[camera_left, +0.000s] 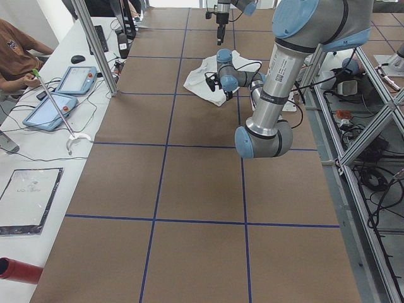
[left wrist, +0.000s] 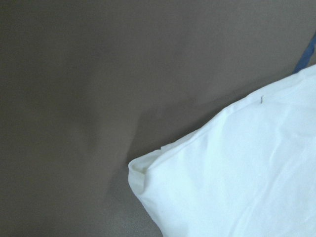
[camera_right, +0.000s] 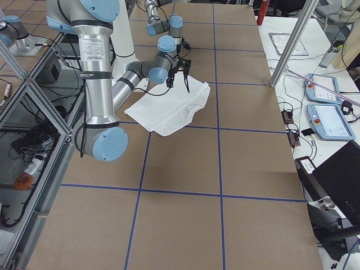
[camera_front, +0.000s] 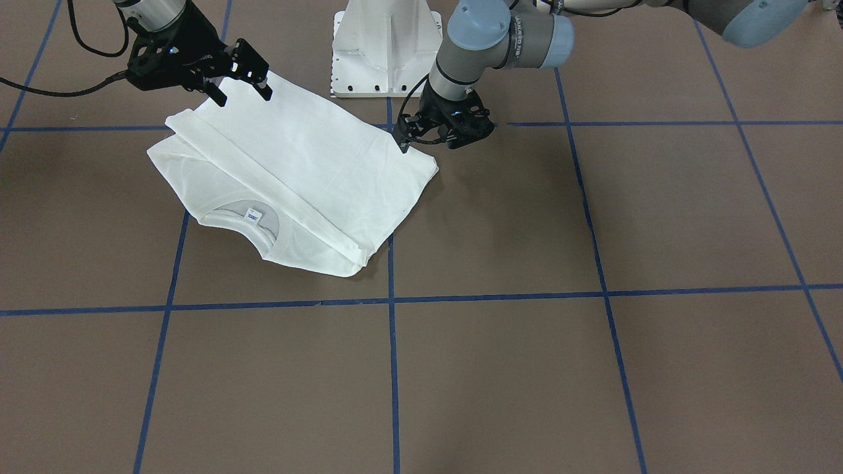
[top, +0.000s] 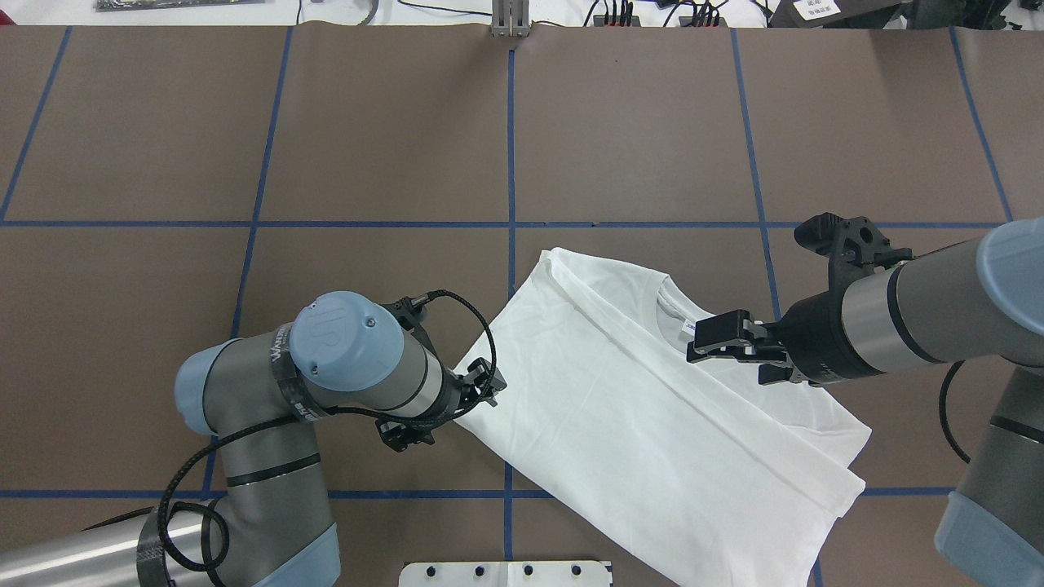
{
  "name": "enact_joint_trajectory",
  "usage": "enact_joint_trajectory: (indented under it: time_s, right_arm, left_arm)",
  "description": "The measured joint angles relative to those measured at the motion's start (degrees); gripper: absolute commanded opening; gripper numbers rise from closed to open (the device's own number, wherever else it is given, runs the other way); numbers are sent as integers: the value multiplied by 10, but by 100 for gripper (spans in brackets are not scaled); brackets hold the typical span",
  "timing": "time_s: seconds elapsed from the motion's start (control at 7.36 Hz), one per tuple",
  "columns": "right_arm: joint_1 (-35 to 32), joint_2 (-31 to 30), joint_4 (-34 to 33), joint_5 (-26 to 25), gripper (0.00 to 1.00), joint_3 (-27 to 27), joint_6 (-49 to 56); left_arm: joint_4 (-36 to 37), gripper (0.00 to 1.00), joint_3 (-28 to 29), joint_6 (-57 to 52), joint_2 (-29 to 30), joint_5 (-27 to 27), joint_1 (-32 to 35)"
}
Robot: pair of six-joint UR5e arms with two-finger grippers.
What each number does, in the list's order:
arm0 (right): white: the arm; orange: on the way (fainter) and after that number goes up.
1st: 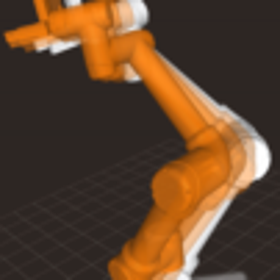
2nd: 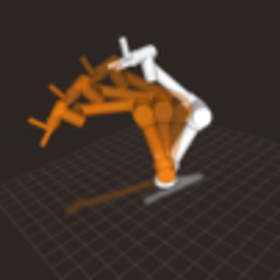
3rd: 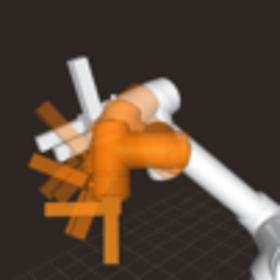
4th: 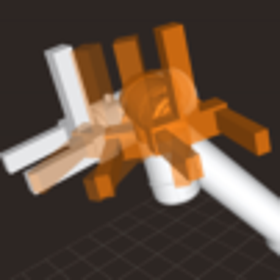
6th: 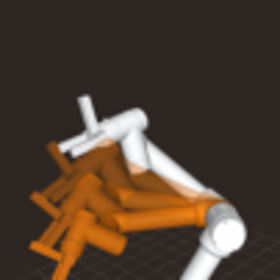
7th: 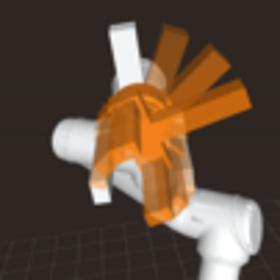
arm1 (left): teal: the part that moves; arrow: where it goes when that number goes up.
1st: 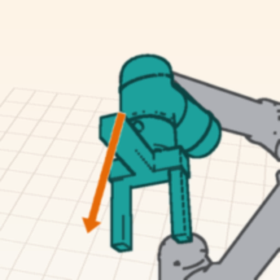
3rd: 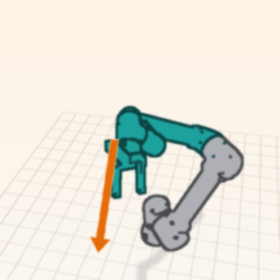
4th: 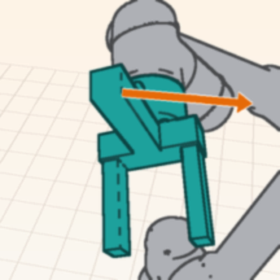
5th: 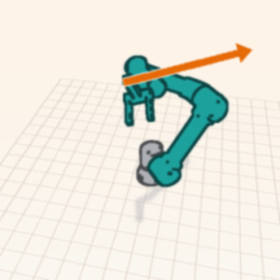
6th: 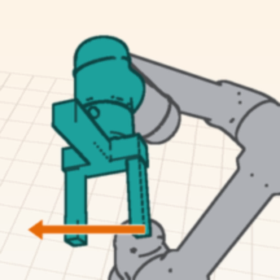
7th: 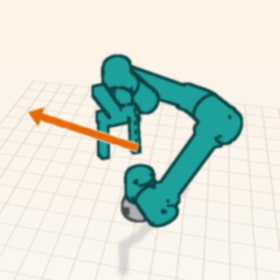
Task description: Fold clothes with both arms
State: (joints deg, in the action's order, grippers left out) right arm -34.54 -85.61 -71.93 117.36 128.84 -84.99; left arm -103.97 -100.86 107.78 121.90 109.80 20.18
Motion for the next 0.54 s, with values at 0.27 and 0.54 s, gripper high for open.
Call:
enact_joint_trajectory:
  time_s: [0.27, 0.54]
  right_arm:
    - [-3, 5, 0, -1, 100, -3, 0]
    - [-4, 9, -1, -2, 100, -3, 0]
  left_arm:
    - [-36, 70, 38, 2, 2, -6, -3]
    - [-46, 0, 49, 3, 2, -10, -4]
